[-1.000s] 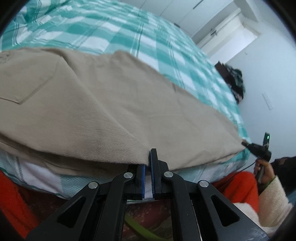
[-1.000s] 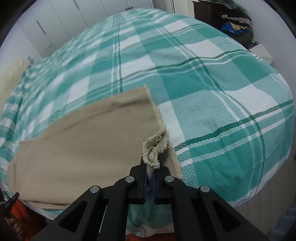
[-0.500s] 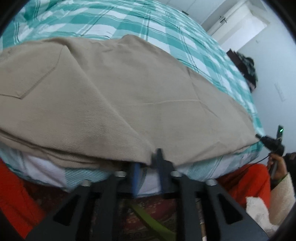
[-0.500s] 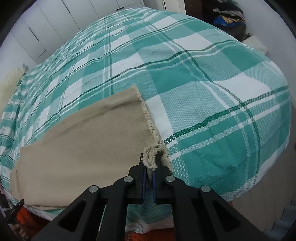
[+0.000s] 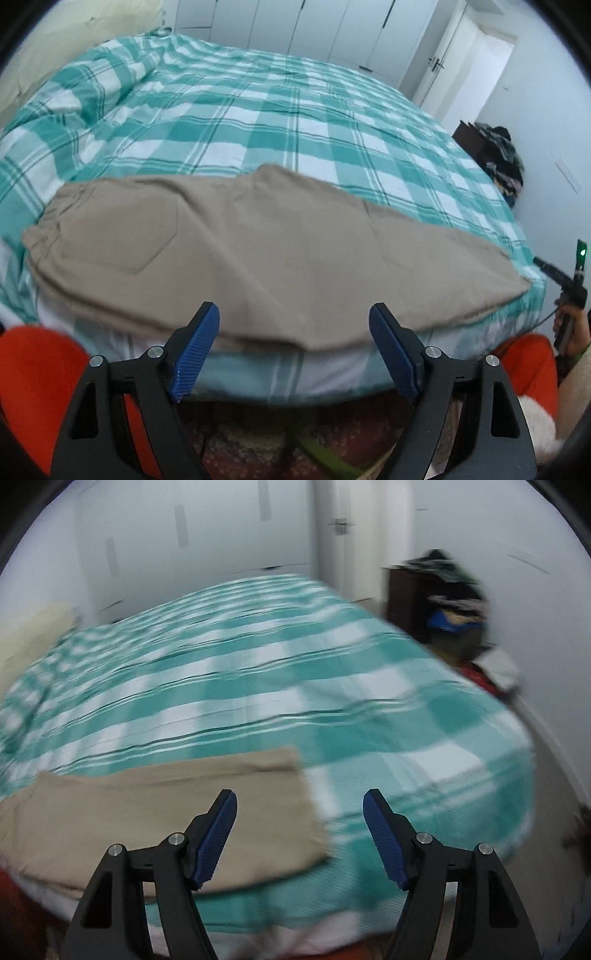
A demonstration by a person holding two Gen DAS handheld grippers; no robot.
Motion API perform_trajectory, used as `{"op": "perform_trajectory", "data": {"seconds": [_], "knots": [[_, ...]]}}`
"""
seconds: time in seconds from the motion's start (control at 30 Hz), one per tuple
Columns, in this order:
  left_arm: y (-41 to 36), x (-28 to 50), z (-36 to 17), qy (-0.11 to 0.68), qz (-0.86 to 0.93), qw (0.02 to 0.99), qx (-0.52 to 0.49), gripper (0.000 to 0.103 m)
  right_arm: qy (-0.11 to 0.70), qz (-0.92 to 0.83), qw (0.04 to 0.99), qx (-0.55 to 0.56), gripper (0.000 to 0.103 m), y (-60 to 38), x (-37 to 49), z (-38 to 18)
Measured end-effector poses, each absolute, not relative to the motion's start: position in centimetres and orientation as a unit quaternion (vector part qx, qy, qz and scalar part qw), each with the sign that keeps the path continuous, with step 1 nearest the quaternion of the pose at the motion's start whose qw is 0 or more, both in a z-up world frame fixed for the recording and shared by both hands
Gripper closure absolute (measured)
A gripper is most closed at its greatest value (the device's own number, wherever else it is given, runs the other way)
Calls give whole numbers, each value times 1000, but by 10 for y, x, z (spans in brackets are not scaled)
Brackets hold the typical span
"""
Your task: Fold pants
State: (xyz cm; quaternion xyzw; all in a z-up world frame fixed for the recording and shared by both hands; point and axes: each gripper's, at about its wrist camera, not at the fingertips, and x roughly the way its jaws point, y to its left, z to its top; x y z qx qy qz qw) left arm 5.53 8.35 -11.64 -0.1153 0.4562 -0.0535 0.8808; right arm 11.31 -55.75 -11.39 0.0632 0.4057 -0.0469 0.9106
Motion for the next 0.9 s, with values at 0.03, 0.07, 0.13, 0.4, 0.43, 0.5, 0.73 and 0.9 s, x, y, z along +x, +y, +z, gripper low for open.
{"op": "perform_trajectory", "data": {"seconds": [0.03, 0.07, 0.13, 0.4, 0.43, 0.5, 0.73, 0.9], "knots": [[83, 62, -118, 455, -56, 881, -116, 18, 418, -22, 906, 55, 32, -550, 123, -119], [83, 70, -119, 454, -60, 882, -114, 18, 428, -11, 902, 48, 32, -544, 128, -124], [78, 91, -127, 456, -61, 883, -95, 18, 461, 8, 887, 33, 32, -535, 141, -144], [72, 141, -201, 527, -38, 846, -75, 17, 554, 21, 830, 54, 32, -543, 160, -189], [70, 140, -208, 533, -38, 843, -71, 17, 555, 20, 830, 49, 32, -542, 160, -190], [62, 133, -210, 526, -39, 848, -42, 16, 559, 17, 828, 35, 32, -538, 160, -192], [65, 125, -186, 521, -49, 849, -74, 15, 555, 11, 831, 30, 32, -537, 159, -191], [21, 150, -150, 515, -114, 847, -71, 15, 550, 0, 835, 36, 32, -538, 159, -188]]}}
